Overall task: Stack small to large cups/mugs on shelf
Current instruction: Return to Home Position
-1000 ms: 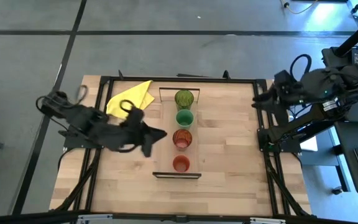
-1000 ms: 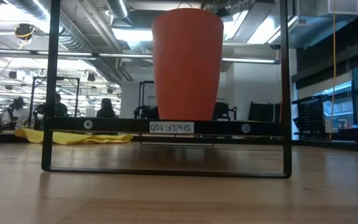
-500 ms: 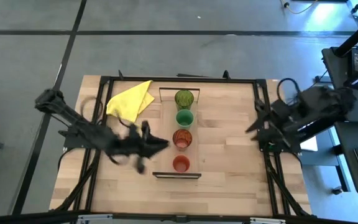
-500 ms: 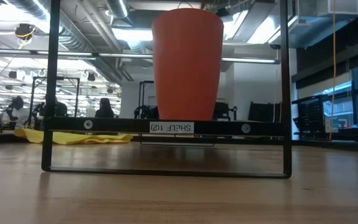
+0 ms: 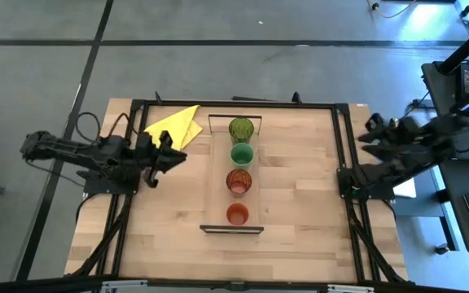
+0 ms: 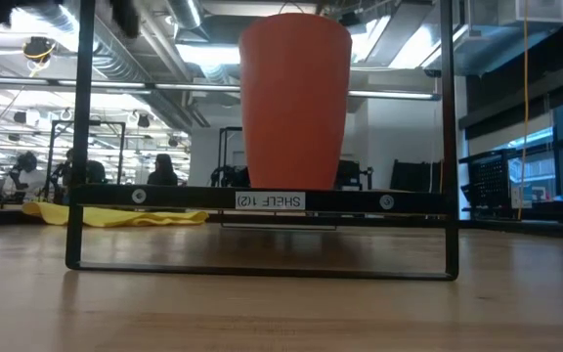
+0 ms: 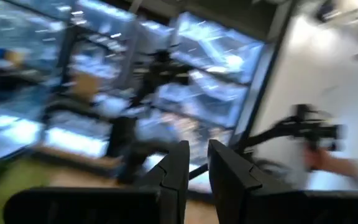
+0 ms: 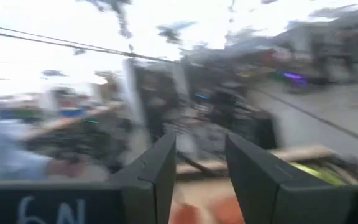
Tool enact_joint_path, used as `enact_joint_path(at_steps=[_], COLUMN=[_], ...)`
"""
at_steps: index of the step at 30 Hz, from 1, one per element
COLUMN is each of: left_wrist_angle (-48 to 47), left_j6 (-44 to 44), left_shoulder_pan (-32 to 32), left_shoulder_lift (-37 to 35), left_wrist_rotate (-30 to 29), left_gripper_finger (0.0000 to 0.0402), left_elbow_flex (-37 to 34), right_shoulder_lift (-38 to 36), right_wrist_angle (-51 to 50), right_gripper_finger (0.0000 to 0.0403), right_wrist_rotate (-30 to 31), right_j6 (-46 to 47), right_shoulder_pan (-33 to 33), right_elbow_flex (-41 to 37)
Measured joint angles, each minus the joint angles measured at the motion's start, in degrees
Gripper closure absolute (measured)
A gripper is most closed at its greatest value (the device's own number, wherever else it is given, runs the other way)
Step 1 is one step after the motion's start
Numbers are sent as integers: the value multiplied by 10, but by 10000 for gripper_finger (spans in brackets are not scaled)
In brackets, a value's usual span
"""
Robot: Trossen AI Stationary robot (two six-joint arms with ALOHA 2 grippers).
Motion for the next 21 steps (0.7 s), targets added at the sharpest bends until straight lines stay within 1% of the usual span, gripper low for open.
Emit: enact_joint_path(at_steps=[2, 4, 6, 7, 9, 10, 12, 15, 17, 20, 21], left_wrist_angle=[-50, -97, -107, -105, -106, -106, -114, -214, -271, -277, -278], left_j6=[-5, -27, -45, -52, -68, -78, -100, -143, -153, -125, -114], left_shoulder_pan=[25, 44, 57, 61, 65, 66, 67, 67, 67, 67, 67], left_shoulder_lift=[-45, -87, -128, -147, -185, -199, -225, -247, -252, -250, -246], left_wrist_rotate=[-15, -24, -24, -23, -24, -26, -33, -59, -66, -57, -56], left_gripper_finger=[349, 349, 349, 349, 349, 349, 349, 349, 349, 349, 349], left_elbow_flex=[-34, -72, -111, -131, -170, -188, -222, -219, -220, -218, -218], right_shoulder_lift=[-31, -63, -95, -94, -90, -89, -95, -92, -94, -93, -93], right_wrist_angle=[-3, 18, 62, 92, 106, 131, 177, 211, 279, 321, 340], right_gripper_finger=[263, 263, 263, 263, 263, 263, 263, 263, 263, 263, 263], right_wrist_rotate=[54, 82, 86, 81, 68, 52, 56, 62, 71, 90, 108], right_j6=[-20, -42, -64, -74, -92, -94, -93, -93, -92, -93, -90], right_shoulder_pan=[0, 0, 0, 0, 0, 0, 0, 0, 0, 0, 0], right_elbow_flex=[-51, -96, -139, -160, -190, -203, -236, -290, -326, -385, -403])
